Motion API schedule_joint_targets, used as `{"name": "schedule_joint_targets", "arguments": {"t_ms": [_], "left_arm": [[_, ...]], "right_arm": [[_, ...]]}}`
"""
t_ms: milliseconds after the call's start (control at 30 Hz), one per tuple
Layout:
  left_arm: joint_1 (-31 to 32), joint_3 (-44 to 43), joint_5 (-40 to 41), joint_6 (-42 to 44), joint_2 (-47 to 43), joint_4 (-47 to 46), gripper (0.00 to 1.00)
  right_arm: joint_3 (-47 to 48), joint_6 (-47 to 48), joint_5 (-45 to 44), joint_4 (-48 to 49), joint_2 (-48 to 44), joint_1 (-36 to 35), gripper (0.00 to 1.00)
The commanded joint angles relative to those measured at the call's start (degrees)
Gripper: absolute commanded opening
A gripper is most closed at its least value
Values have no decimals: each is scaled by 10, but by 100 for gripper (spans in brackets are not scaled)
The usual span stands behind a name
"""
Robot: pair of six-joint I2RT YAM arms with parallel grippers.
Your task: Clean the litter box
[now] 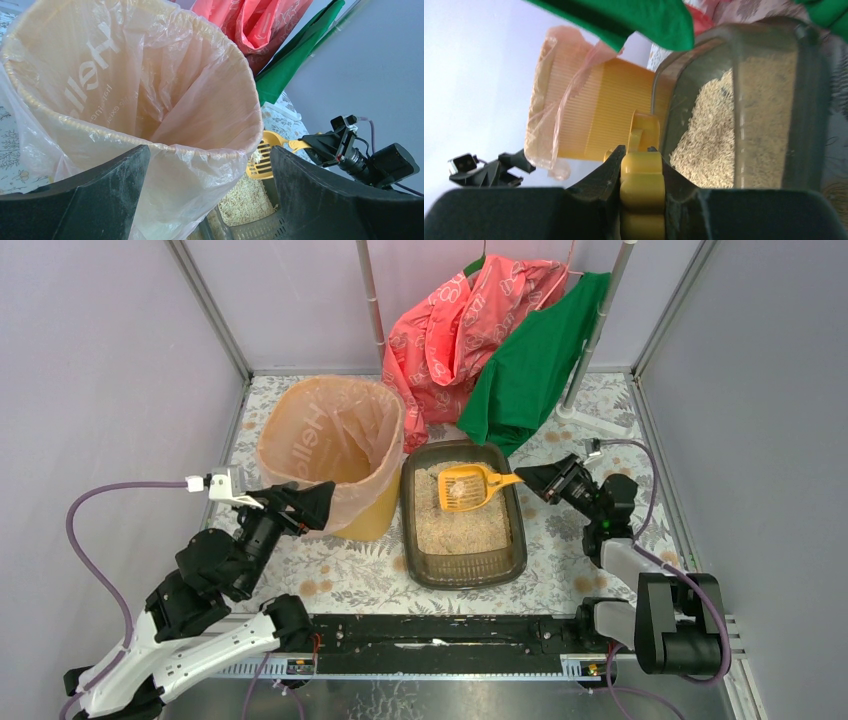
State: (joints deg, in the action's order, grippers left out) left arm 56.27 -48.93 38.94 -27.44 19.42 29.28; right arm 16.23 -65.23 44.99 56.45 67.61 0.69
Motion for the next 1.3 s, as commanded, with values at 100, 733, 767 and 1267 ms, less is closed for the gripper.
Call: {"name": "schedule_joint_targets", "arguments": {"t_ms": [100, 733, 767, 1267], "left_arm": [[3, 4, 5, 8, -10, -20, 99], [4, 5, 15, -5, -29, 4, 99], [3, 6, 15, -5, -30, 4, 99], [3, 23, 21, -4, -72, 12, 99]], "right_arm": [[-6, -73, 9, 120, 13, 32, 0], [5, -29, -20, 37, -6, -13, 0], [9, -38, -16, 50, -3, -16, 0], [306, -8, -14, -156, -18, -45, 0]]}}
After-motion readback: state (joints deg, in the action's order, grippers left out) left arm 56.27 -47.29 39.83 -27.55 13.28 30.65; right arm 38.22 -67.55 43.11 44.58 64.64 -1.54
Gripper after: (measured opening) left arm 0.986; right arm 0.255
